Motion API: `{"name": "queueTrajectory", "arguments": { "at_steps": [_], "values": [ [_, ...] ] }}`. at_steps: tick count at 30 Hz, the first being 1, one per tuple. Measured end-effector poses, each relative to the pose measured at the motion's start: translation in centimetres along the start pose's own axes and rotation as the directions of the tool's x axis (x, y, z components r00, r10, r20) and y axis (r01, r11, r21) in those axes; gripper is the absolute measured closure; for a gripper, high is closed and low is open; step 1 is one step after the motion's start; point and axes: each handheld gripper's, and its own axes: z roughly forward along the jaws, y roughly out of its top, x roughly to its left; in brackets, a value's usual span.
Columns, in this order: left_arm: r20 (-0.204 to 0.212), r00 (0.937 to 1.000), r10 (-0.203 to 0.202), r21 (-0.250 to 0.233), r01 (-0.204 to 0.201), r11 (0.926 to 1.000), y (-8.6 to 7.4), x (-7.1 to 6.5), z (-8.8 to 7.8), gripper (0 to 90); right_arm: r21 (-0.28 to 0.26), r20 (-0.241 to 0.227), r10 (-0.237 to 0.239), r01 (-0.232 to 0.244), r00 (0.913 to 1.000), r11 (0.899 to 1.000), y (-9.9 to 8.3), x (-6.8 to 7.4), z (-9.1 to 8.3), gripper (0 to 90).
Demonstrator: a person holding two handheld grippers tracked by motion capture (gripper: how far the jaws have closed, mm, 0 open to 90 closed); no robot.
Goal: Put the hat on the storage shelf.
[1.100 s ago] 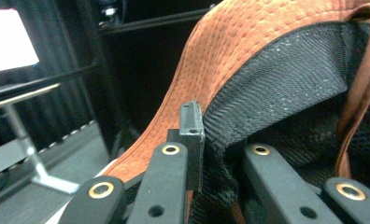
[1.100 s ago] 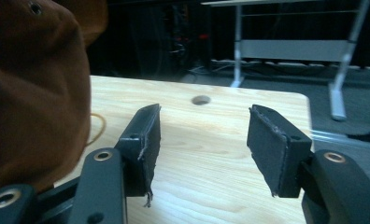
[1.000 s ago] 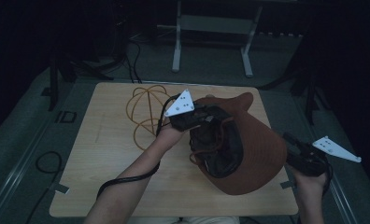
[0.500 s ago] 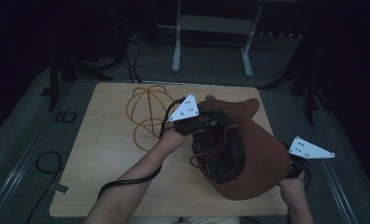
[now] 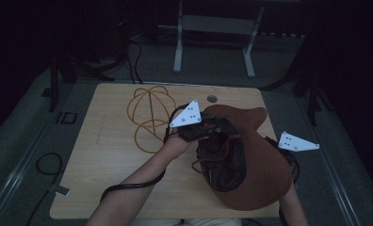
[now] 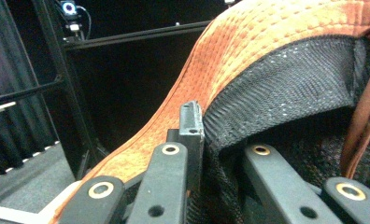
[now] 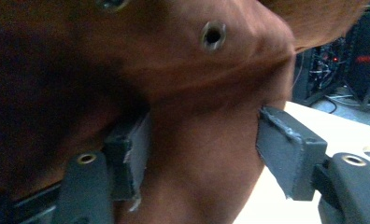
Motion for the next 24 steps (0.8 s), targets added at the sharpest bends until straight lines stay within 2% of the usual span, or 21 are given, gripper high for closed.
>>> {"name": "queueTrajectory", "arguments": {
  "at_steps": [2,3,6,7,9,10,12,13,14,18,20,21,24],
  "values": [
    [0.01,0.9999,-0.011,-0.012,0.011,0.9999,0.1,-0.3,0.2,84.6,-0.002,-0.005,0.001,-0.001,1.0,1.0,0.1,0.1,0.2,32.7],
    [0.013,0.9998,-0.013,-0.013,0.013,0.9998,0.2,-0.3,0.2,84.6,-0.017,-0.026,-0.002,0.002,0.9997,1.0,0.3,0.1,0.6,32.4],
    [0.006,1.0,-0.006,-0.011,0.006,0.9999,0.2,-0.4,0.3,84.6,-0.031,-0.058,-0.011,0.009,0.9982,0.999,0.7,0.4,1.1,36.5],
    [0.006,1.0,-0.006,-0.011,0.006,0.9999,0.2,-0.4,0.3,84.6,-0.031,-0.066,-0.015,0.013,0.9977,0.999,0.7,0.5,1.3,44.3],
    [0.006,0.9999,-0.012,-0.006,0.012,0.9999,0.1,-0.5,0.5,84.6,-0.025,-0.069,-0.038,0.036,0.9969,0.999,0.8,0.8,1.5,51.7],
    [0.01,0.9999,-0.014,-0.004,0.014,0.9999,0.1,-0.4,0.5,84.6,-0.024,-0.064,-0.043,0.042,0.997,0.999,0.8,0.9,1.6,60.7],
    [0.008,0.9999,-0.013,-0.002,0.013,0.9999,0.1,-0.4,0.5,84.6,-0.028,-0.063,-0.044,0.042,0.997,0.999,0.9,0.9,1.7,72.0],
    [0.007,0.9999,-0.015,0.0,0.015,0.9999,0.0,-0.4,0.5,84.6,-0.028,-0.063,-0.044,0.042,0.997,0.999,0.9,0.9,1.7,72.0],
    [0.013,0.9998,-0.017,0.001,0.017,0.9998,0.0,-0.4,0.5,84.6,-0.033,-0.064,-0.036,0.034,0.9973,0.999,0.8,0.9,1.7,90.0],
    [0.01,0.9998,-0.017,0.004,0.017,0.9999,-0.2,-0.4,0.4,84.6,-0.046,-0.052,-0.028,0.025,0.9983,0.999,0.9,0.8,1.6,90.0],
    [0.009,0.9997,-0.023,0.003,0.023,0.9997,-0.2,-0.3,0.2,84.6,-0.055,-0.027,-0.029,0.027,0.9992,0.998,0.9,0.9,1.3,90.0],
    [0.017,0.999,-0.041,-0.003,0.041,0.9991,-0.4,-0.2,0.1,84.6,-0.049,-0.019,-0.037,0.036,0.9991,0.998,1.0,0.9,1.3,90.0],
    [0.017,0.9987,-0.047,-0.003,0.047,0.9989,-0.5,-0.2,0.1,84.6,-0.048,-0.007,-0.03,0.029,0.9995,0.998,1.0,0.8,1.3,90.0]
  ]
}}
